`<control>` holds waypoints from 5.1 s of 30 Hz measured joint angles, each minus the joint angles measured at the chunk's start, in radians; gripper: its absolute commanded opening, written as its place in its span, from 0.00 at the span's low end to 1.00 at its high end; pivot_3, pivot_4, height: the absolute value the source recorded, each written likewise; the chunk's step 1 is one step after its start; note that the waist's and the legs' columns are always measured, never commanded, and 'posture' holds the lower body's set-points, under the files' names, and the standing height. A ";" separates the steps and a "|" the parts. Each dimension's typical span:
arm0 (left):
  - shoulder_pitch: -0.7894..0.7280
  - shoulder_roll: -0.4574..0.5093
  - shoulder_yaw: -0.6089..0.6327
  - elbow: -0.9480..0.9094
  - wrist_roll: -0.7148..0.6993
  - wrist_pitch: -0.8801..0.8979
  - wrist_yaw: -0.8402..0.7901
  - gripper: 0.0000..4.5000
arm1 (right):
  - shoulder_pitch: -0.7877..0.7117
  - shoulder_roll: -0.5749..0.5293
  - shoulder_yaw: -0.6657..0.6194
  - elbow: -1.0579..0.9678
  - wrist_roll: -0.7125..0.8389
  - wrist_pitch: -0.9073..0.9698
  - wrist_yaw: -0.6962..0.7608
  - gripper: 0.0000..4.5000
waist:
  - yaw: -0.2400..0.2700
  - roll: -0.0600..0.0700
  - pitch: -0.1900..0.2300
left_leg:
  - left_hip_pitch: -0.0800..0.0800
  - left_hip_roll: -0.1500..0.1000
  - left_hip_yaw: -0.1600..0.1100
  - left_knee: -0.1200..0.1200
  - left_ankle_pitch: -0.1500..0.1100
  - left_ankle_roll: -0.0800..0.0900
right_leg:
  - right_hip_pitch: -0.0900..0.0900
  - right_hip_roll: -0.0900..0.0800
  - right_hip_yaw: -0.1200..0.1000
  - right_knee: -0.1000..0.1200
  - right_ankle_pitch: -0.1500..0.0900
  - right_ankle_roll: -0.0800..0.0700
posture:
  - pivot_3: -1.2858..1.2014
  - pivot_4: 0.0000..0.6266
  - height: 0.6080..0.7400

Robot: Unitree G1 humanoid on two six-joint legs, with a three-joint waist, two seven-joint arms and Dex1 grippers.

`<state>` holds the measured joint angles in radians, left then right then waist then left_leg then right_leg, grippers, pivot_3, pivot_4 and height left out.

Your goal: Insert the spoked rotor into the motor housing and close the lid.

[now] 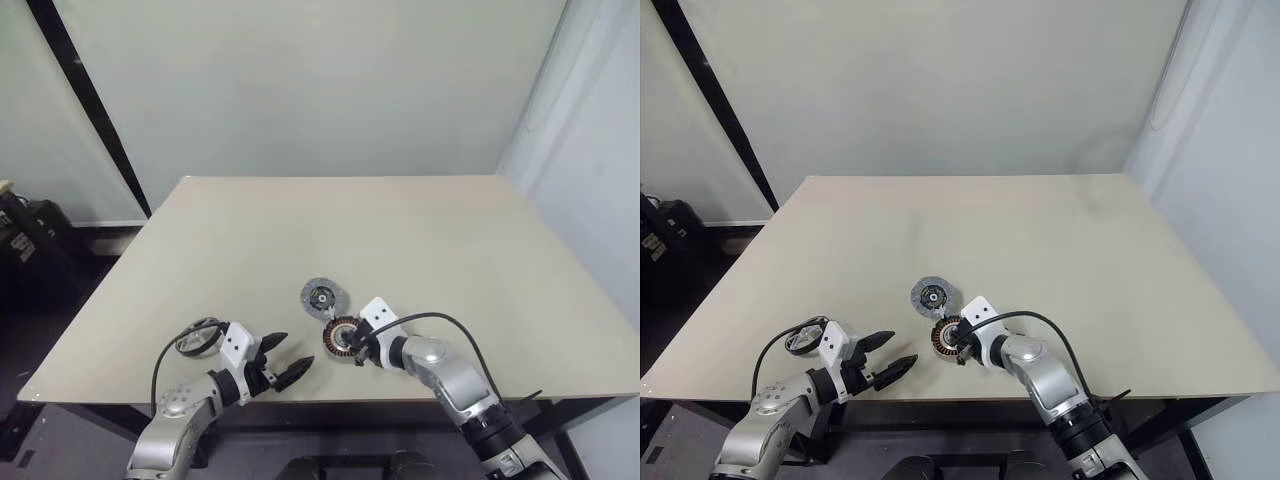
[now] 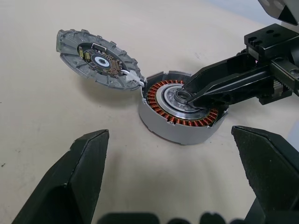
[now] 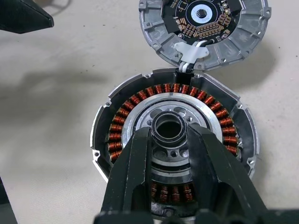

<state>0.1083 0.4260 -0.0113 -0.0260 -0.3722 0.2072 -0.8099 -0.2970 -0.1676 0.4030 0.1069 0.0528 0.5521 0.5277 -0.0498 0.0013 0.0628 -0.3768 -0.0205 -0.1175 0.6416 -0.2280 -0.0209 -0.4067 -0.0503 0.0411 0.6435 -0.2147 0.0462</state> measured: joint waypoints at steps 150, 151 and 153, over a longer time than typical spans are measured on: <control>-0.032 -0.362 0.568 -0.009 -1.188 0.545 0.651 0.05 | 0.395 -0.116 -0.273 -0.169 0.229 -0.368 0.190 1.00 | 0.000 -0.009 0.001 | -0.002 0.000 0.000 0.003 -0.004 -0.007 | -0.001 -0.002 -0.002 -0.004 0.000 0.000 | 0.52 0.00 1.00; -0.036 -0.362 0.557 -0.009 -1.194 0.552 0.655 0.05 | 0.396 -0.105 -0.276 -0.149 0.228 -0.405 0.190 1.00 | 0.000 -0.009 0.001 | -0.002 0.000 0.000 0.003 -0.004 -0.007 | -0.001 -0.002 -0.002 -0.004 0.000 0.000 | 0.52 0.00 1.00; -0.043 -0.365 0.529 -0.009 -1.204 0.569 0.659 0.05 | 0.396 -0.083 -0.283 -0.104 0.222 -0.466 0.188 1.00 | 0.000 -0.009 0.001 | -0.002 0.000 0.000 0.003 -0.004 -0.007 | 0.000 -0.002 -0.002 -0.004 0.000 0.000 | 0.52 0.00 1.00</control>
<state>0.0654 0.0613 0.5180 -0.0348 -1.5762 0.7758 -0.1504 0.0988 -0.2505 0.1201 0.0025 0.2749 0.0860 0.7153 -0.0497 -0.0072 0.0640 -0.3792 -0.0207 -0.1178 0.6446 -0.2322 -0.0276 -0.4070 -0.0521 0.0393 0.6394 -0.2151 0.0461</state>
